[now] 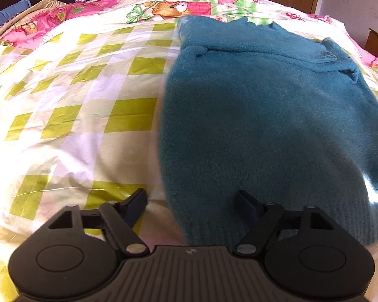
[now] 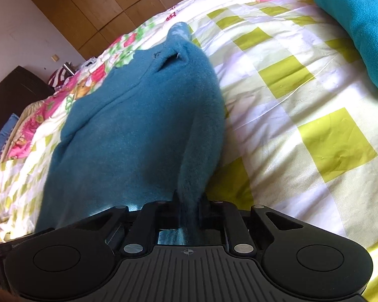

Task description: Fold small clothes

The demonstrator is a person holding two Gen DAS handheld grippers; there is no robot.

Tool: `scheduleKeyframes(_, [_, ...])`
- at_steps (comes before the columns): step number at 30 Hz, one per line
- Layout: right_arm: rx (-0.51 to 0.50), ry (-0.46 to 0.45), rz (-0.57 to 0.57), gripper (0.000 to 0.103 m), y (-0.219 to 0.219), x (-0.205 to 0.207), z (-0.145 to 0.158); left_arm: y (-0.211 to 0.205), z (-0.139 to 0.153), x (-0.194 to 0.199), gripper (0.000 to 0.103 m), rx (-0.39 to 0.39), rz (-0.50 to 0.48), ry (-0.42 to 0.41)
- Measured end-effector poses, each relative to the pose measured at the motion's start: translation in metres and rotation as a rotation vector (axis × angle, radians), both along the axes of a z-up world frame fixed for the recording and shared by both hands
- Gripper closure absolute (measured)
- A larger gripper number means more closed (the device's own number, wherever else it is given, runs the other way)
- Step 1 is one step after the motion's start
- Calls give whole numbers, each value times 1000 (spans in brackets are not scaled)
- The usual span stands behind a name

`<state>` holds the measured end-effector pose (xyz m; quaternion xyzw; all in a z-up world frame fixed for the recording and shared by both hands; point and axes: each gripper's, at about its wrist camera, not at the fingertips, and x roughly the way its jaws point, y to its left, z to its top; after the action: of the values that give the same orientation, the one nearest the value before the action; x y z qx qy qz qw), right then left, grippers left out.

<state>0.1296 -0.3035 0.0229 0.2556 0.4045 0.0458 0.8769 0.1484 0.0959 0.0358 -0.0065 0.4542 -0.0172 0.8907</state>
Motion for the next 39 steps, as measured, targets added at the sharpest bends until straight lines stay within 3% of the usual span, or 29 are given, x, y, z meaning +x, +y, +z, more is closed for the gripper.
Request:
scheduleKeyframes(1, [16, -8, -2, 92, -3, -6, 4, 0, 4, -5, 50, -15, -11, -3])
scheduleKeyframes(2, [23, -16, -3, 92, -5, -11, 8, 0, 8, -11, 62, -34, -20, -2])
scheduleKeyframes(5, [33, -33, -4, 93, -6, -20, 16, -1, 12, -21, 72, -45, -28, -9])
scheduleKeyframes(9, [43, -30, -28, 93, -6, -24, 17, 11, 12, -20, 72, -131, 12, 10])
scheduleKeyframes(12, [21, -22, -28, 92, 1, -21, 14, 23, 11, -19, 65, -169, 20, 12])
scheduleKeyframes(15, [23, -6, -28, 90, 6, -17, 8, 17, 10, -18, 52, -87, -8, -9])
scheduleKeyframes(19, [26, -1, -10, 88, 3, -18, 4, 11, 8, -19, 26, 2, -15, -48])
scheduleKeyframes(22, [12, 15, -1, 88, 5, -15, -4, 13, 1, -18, 27, -13, 1, -54])
scheduleKeyframes(23, [16, 23, -9, 88, 6, -13, -8, 12, 2, -17, 37, -25, 0, -57])
scheduleKeyframes(24, [26, 26, -15, 88, 7, -11, -9, 11, 3, -16, 46, -50, -10, -53])
scheduleKeyframes(25, [34, 26, -21, 91, 7, -10, -9, 11, 4, -15, 67, -88, -22, -44])
scheduleKeyframes(26, [46, 24, -17, 91, 8, -10, -8, 11, 5, -13, 76, -132, -23, -29])
scheduleKeyframes(29, [93, 0, -12, 92, 6, -16, 3, 18, 10, -13, 80, -200, -6, -13])
scheduleKeyframes(32, [202, -52, -21, 93, -1, -31, 21, 34, 22, -25, 80, -355, 17, -24])
scheduleKeyframes(39, [406, -154, -8, 93, 6, -35, 59, 46, 52, -37, 80, -605, 5, -89])
